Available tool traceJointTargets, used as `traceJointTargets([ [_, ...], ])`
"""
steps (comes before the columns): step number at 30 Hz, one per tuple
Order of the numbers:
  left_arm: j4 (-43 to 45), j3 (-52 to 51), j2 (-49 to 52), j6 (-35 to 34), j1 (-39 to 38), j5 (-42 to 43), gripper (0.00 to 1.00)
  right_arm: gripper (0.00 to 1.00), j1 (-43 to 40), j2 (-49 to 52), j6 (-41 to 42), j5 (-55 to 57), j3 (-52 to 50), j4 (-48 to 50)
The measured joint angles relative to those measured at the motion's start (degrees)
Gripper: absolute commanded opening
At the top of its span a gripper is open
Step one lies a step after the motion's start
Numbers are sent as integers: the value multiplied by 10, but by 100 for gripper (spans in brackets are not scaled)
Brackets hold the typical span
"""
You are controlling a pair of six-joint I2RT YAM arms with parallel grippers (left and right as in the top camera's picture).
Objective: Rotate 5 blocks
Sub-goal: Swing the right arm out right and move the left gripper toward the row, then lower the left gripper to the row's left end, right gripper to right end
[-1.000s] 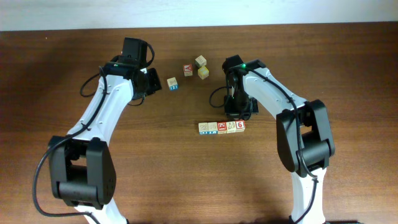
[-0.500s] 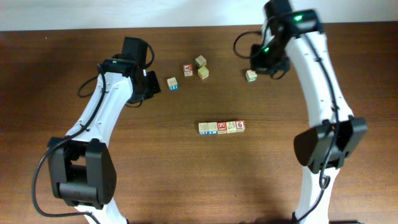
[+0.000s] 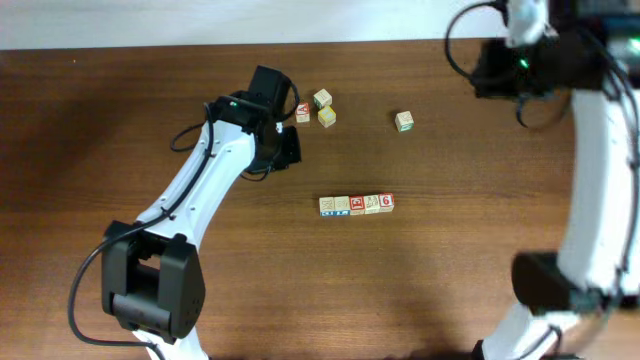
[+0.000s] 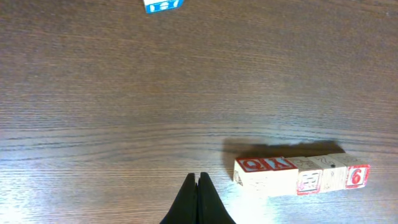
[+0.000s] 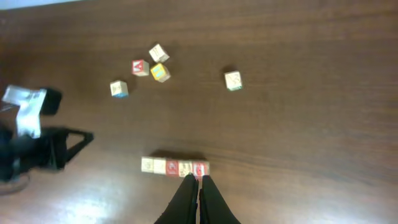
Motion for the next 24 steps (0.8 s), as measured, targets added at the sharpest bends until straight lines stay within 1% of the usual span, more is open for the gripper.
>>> traceJointTargets([
  [2, -3, 0, 0, -2, 0, 0, 0, 6, -15, -77, -5, 8, -65, 0],
  [4, -5, 0, 0, -5, 1, 0, 0, 5, -33, -126, -6, 12, -113, 2],
  [7, -7, 0, 0, -19, 1, 0, 0, 4, -56, -170, -14, 15, -205, 2],
  [9, -6, 0, 0, -28, 1, 0, 0, 4, -59, -165, -24, 6, -266, 22],
  [13, -4, -6, 0, -45, 1, 2, 0, 4, -59, -135, -36, -25, -418, 128],
  [16, 5, -35, 0, -50, 1, 19, 0, 4, -59, -122, -39, -55, -523, 193],
  [20, 44, -84, 3, -56, 1, 45, 0, 4, -59, -110, -43, -91, -621, 273],
  [24, 92, -135, 9, -55, 1, 74, 0, 4, -59, -87, -45, -132, -699, 336],
])
